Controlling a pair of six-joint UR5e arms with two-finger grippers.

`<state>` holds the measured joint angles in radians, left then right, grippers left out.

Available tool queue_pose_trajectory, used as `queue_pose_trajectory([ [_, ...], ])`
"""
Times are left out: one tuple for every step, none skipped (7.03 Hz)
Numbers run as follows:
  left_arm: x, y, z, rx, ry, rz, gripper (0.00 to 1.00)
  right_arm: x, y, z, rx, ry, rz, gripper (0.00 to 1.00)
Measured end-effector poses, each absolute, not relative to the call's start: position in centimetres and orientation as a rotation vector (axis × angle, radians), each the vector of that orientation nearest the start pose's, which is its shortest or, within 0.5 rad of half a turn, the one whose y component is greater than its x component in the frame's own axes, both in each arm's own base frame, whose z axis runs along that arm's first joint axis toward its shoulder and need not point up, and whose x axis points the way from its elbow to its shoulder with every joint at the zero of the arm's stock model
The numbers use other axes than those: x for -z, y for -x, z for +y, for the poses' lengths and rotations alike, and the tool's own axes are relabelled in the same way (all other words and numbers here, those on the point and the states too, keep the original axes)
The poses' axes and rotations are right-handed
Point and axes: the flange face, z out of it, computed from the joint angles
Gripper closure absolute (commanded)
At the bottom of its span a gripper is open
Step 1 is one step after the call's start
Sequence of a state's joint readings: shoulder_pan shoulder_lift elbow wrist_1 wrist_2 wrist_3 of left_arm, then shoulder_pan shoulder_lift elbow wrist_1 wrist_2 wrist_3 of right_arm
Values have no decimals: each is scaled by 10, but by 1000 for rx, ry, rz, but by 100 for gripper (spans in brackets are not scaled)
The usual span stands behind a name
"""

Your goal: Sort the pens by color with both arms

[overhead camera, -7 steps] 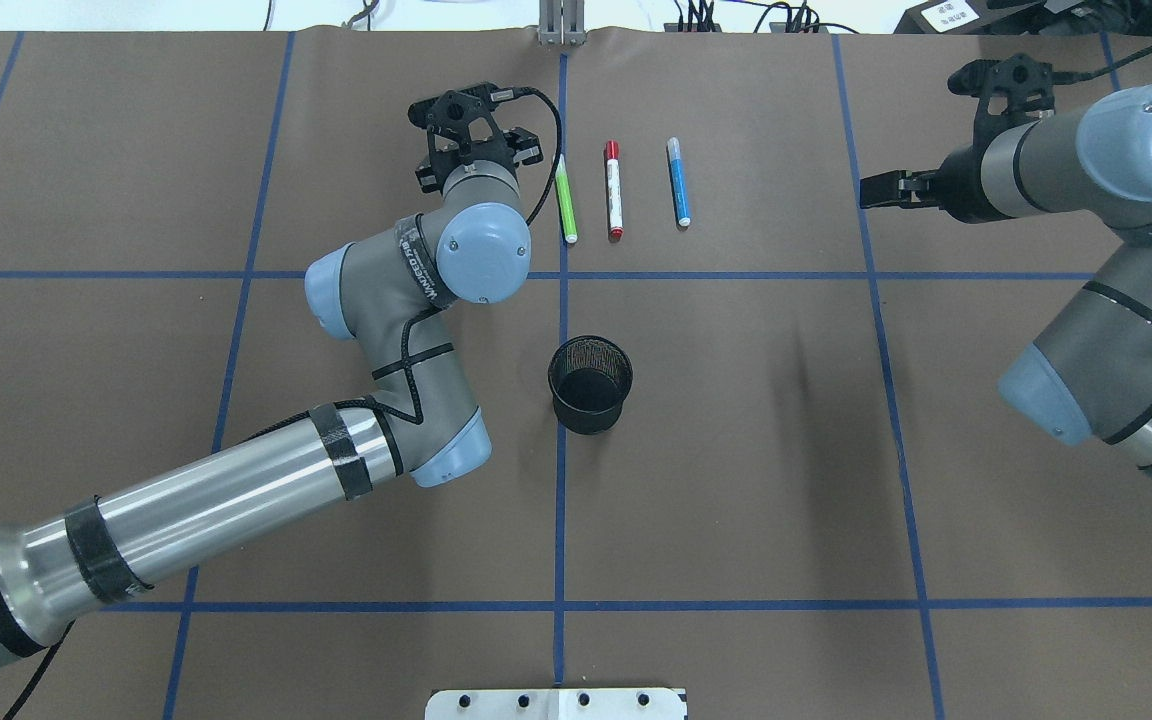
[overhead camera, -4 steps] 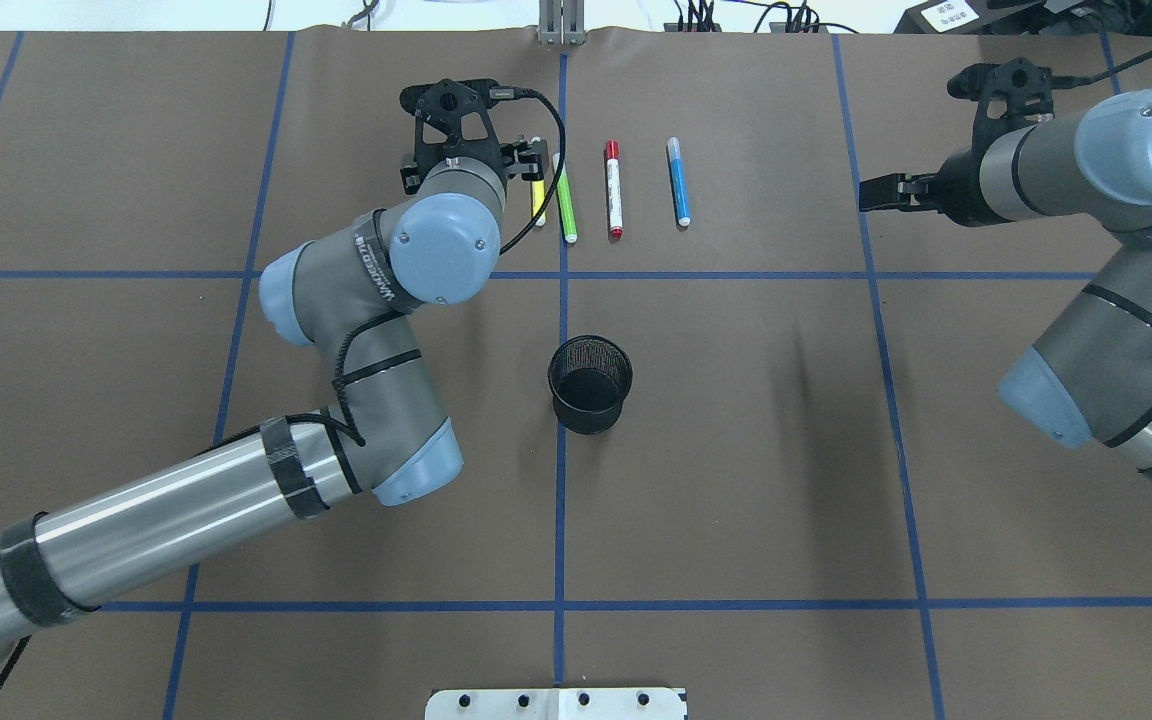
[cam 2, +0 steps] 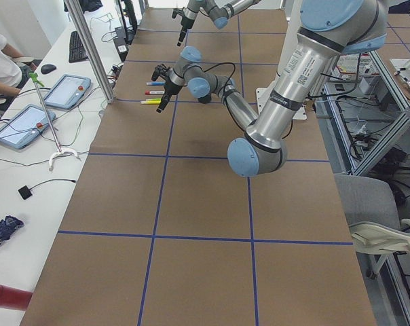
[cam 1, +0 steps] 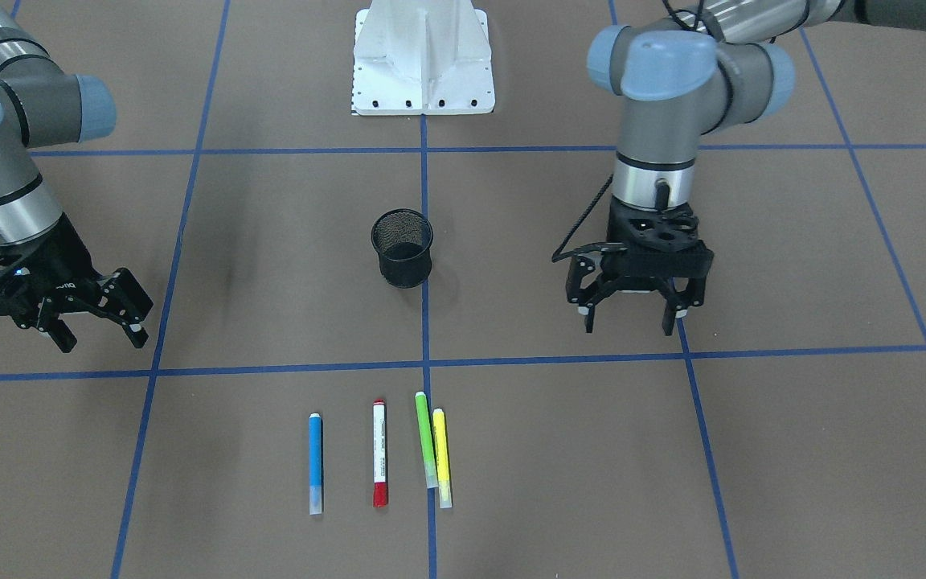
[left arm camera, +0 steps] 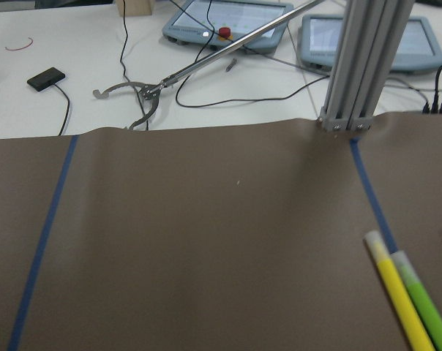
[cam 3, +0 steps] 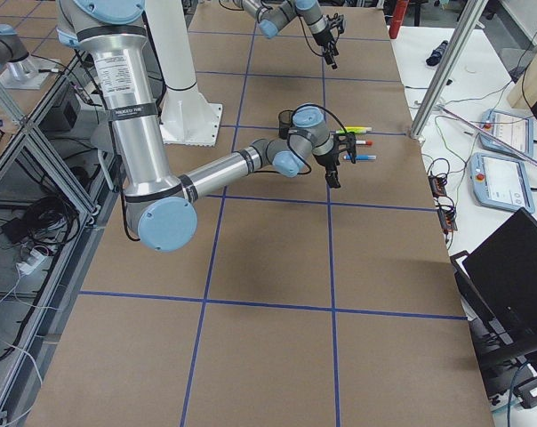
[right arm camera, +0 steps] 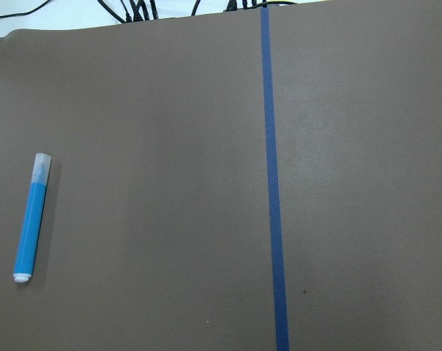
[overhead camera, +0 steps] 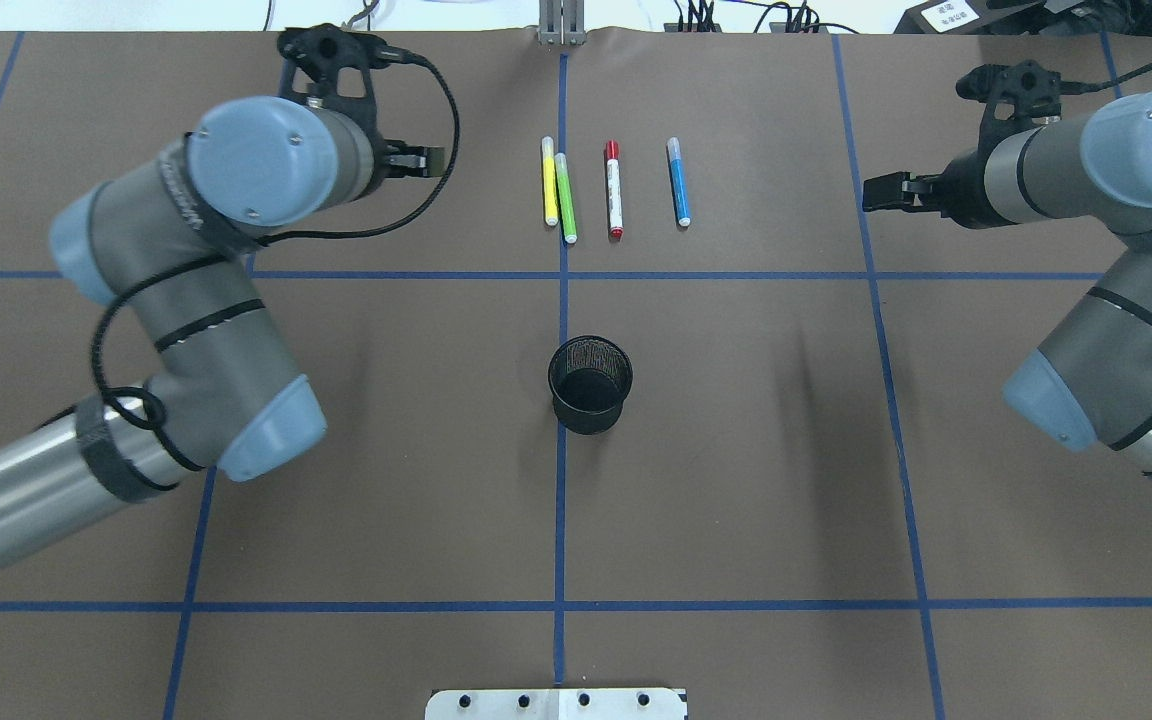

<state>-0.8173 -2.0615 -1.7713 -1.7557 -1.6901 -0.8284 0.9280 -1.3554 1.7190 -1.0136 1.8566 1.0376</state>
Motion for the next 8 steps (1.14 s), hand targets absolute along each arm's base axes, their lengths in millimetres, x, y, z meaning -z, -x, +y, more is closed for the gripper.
queue_pose_trajectory([
  [-318,-299,-559,-88,-467,696,1,-432,250,-540,-248,-389,-854,0],
  [-361,-250,-568,-155,-404,699,1,-448,219,-544,-243,-346,-864,0],
  [-406,-200,-577,-193,-334,726,1,-469,177,-547,-210,-303,-876,0],
  [-446,-155,-580,-225,-280,769,1,-495,127,-545,-167,-268,-879,0],
  [-481,-117,-572,-238,-249,796,1,-518,77,-544,-120,-233,-871,0],
  [-508,-95,-561,-228,-222,803,1,-537,37,-542,-62,-196,-849,0],
  [-524,-84,-553,-218,-202,805,1,-551,8,-540,-15,-159,-825,0],
  [-535,-73,-547,-200,-189,808,1,-562,-13,-535,15,-125,-810,0],
])
